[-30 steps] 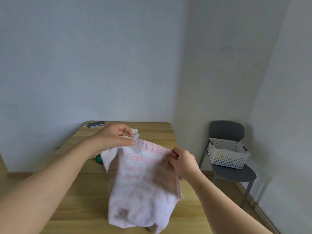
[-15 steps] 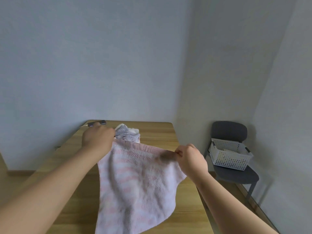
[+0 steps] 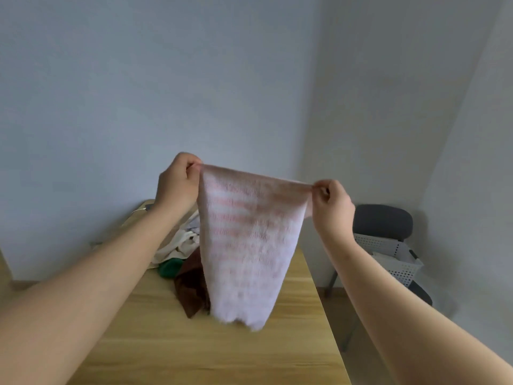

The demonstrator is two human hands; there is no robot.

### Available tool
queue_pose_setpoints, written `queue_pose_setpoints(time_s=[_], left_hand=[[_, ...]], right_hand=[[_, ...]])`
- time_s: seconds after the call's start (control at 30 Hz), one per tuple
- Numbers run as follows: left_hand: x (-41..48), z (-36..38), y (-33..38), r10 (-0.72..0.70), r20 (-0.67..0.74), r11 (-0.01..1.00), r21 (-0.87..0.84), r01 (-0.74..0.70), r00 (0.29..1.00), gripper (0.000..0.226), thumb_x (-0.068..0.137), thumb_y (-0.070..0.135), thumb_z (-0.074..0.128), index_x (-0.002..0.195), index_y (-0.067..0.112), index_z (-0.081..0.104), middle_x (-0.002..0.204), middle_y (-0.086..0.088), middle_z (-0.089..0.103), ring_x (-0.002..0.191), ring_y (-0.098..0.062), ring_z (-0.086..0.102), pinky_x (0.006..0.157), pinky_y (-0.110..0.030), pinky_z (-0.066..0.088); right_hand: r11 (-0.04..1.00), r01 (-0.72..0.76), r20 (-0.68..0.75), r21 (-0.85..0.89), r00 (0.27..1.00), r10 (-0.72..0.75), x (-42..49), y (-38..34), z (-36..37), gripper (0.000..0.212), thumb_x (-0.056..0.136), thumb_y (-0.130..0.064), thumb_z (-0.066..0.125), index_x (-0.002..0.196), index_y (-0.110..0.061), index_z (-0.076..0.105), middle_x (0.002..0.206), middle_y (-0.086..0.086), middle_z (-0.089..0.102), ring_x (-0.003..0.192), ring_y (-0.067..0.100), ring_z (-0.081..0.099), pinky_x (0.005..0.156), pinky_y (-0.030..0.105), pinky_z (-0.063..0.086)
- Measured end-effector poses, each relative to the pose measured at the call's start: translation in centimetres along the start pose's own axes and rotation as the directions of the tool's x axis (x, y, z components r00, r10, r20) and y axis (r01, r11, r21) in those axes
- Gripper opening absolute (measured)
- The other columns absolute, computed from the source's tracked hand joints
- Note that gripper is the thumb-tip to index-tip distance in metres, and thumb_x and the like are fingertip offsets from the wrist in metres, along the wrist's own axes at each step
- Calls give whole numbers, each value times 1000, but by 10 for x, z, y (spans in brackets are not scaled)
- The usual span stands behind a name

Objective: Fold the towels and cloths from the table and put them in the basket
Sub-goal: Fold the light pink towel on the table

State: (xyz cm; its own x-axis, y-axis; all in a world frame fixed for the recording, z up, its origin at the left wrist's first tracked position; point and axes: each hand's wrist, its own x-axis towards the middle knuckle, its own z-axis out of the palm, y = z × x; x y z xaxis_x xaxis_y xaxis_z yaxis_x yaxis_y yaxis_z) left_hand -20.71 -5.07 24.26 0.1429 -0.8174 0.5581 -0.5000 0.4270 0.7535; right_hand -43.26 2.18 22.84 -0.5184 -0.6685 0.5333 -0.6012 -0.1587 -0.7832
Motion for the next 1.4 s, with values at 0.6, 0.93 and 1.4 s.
queue_pose_setpoints(time_s=[0.6,0.93,1.4], left_hand=[[-211,-40,-92,-125,518,971,241,-4,846,26,95,16,48,78,36,47,87,0,66,79,-22,60,67,-32,45],[-348,-96,-172,-330,810,918,396,-37,486,31,94,20,46,70,39,45,82,7,65,75,-18,63,64,-27,43],[-333,-118,-152,-349,796,923,382,36,494,18,95,24,49,78,31,53,76,10,65,68,-7,64,62,-24,46]], right_hand=[[937,-262,190,-230,933,307,-218,86,-58,13,89,-14,51,87,-20,62,78,-10,60,91,18,55,70,26,38],[761,-467,260,-450,747,612,-386,97,-82,18,89,-12,49,74,-20,55,64,-5,57,59,13,49,54,24,36],[740,-504,187,-445,756,628,-407,77,-91,16,84,-10,48,81,-16,62,71,1,62,77,21,55,53,26,37]])
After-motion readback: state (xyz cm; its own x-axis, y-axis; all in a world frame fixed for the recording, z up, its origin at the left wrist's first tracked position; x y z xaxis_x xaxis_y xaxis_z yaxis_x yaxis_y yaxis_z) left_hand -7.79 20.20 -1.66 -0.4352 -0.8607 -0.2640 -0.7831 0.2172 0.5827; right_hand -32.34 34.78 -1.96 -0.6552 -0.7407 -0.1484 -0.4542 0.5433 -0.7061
